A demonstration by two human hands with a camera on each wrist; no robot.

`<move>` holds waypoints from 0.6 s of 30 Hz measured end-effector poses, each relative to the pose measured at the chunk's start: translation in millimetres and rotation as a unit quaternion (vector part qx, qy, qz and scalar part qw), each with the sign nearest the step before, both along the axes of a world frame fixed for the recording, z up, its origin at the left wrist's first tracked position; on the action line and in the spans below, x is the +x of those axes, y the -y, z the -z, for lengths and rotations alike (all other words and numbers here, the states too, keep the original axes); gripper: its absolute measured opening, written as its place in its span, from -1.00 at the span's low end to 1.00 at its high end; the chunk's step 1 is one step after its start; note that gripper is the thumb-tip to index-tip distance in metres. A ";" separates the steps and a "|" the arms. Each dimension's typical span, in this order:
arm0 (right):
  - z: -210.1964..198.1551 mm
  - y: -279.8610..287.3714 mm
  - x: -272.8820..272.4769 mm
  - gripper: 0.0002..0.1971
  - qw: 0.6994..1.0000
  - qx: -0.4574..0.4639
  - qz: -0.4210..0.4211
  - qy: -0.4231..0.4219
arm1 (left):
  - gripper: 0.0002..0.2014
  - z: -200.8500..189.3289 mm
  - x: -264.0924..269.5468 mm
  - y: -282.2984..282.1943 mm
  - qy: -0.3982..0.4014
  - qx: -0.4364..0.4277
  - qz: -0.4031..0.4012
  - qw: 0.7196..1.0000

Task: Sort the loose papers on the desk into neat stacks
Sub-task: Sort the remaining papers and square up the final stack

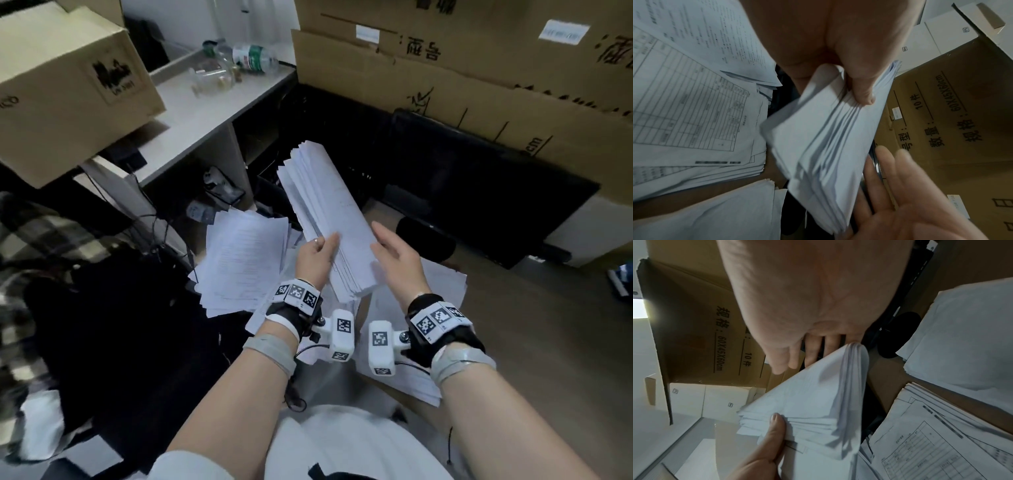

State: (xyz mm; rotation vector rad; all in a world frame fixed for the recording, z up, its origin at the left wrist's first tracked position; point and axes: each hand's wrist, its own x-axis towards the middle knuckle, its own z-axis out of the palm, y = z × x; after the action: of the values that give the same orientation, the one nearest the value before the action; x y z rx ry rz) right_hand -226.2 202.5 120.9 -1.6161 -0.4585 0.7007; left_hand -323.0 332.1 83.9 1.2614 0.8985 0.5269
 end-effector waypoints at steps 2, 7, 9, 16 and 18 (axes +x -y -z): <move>-3.5 -7.6 -6.4 -0.51 1.000 0.005 -0.011 -0.003 | -0.52 2.7 -2.7 -10.0 -0.001 -0.004 -0.004 1.000; -7.7 -10.4 -14.2 -0.46 0.999 0.011 -0.044 0.002 | -0.63 2.6 1.1 -17.8 0.020 -0.005 0.003 1.000; -7.3 -7.2 -9.7 -0.35 0.998 -0.001 -0.056 0.018 | -0.52 1.4 5.7 -15.1 0.030 -0.012 0.004 0.999; -3.7 16.5 17.8 -0.13 0.998 -0.030 -0.057 0.021 | -0.84 -7.6 29.4 11.6 0.026 -0.005 0.020 0.999; -3.1 23.8 29.3 -0.25 0.997 -0.043 -0.056 0.029 | -0.97 -9.2 39.7 22.0 0.002 0.017 0.025 1.000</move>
State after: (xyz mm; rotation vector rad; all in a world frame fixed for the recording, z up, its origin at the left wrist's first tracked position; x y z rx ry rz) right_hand -196.9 178.7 123.9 -1.7058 -0.5711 0.7674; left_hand -283.3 310.1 93.1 1.3110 0.8559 0.5069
